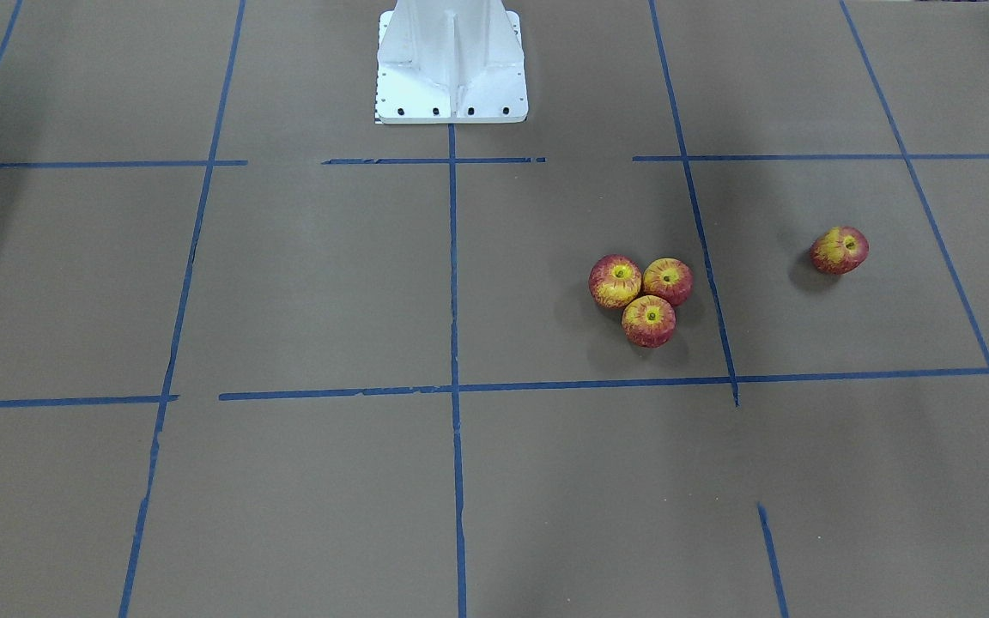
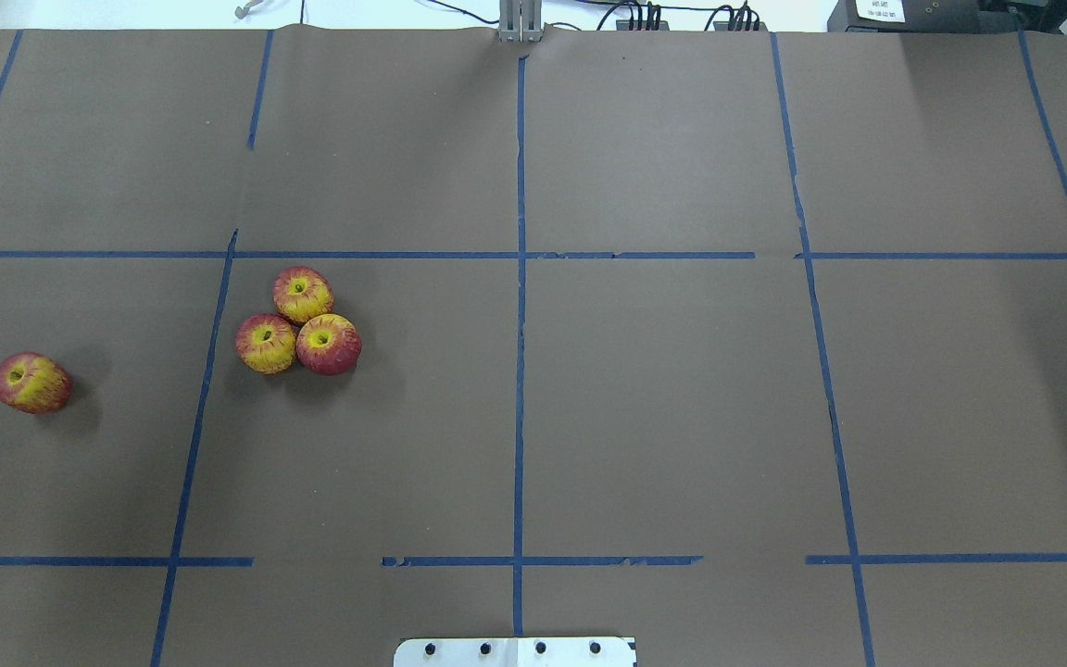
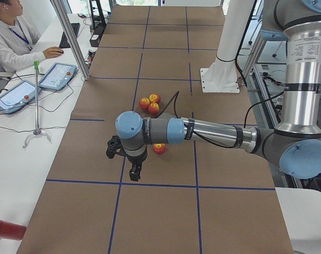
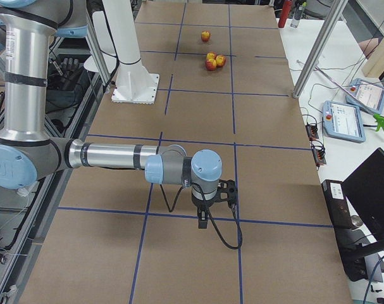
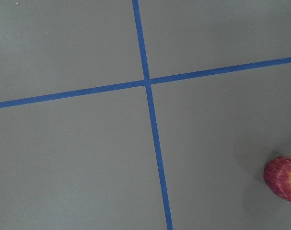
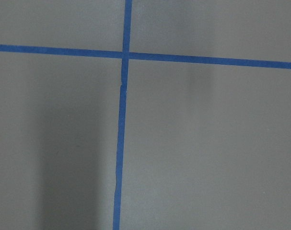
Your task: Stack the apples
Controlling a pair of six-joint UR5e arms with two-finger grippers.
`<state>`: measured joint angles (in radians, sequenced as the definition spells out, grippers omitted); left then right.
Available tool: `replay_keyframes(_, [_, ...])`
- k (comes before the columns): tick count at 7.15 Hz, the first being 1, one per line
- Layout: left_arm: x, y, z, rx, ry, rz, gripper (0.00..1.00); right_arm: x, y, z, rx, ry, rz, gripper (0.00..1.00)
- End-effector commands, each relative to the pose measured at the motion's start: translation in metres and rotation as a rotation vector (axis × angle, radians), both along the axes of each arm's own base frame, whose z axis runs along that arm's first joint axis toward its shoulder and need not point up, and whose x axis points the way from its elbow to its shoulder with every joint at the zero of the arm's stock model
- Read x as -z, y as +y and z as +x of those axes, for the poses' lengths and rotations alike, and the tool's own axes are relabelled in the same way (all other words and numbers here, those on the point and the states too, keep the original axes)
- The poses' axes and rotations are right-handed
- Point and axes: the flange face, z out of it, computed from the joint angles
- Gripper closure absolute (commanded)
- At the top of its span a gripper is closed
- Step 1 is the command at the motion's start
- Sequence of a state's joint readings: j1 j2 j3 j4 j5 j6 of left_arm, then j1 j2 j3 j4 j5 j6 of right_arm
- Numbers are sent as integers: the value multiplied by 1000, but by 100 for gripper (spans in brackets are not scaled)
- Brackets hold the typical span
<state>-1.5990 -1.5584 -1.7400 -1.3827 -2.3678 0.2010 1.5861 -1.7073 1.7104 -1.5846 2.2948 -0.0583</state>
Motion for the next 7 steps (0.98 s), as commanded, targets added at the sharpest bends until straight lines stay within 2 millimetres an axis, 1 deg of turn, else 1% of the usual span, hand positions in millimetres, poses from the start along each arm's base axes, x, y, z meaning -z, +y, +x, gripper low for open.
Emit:
replay_keyframes(1, [0, 4, 0, -3, -1, 10, 0, 0, 0, 0, 0, 0, 0, 0])
replay_keyframes(2, [6, 1, 2, -6, -1, 20, 0, 0, 0, 0, 0, 0, 0, 0])
replay_keyframes(3, [8, -1, 5, -8, -3, 17, 0, 0, 0, 0, 0, 0, 0, 0])
replay_keyframes(4, [4, -5, 6, 0, 2, 6, 0, 0, 0, 0, 0, 0, 0, 0])
replay_keyframes(5, [16, -9, 11, -14, -2, 58, 0, 0, 0, 0, 0, -2, 0, 0])
replay_keyframes(6, [21, -12, 31, -56, 0, 123, 0, 0, 0, 0, 0, 0, 0, 0])
replay_keyframes(7, [27, -15, 72, -89, 11, 118, 0, 0, 0, 0, 0, 0, 0, 0])
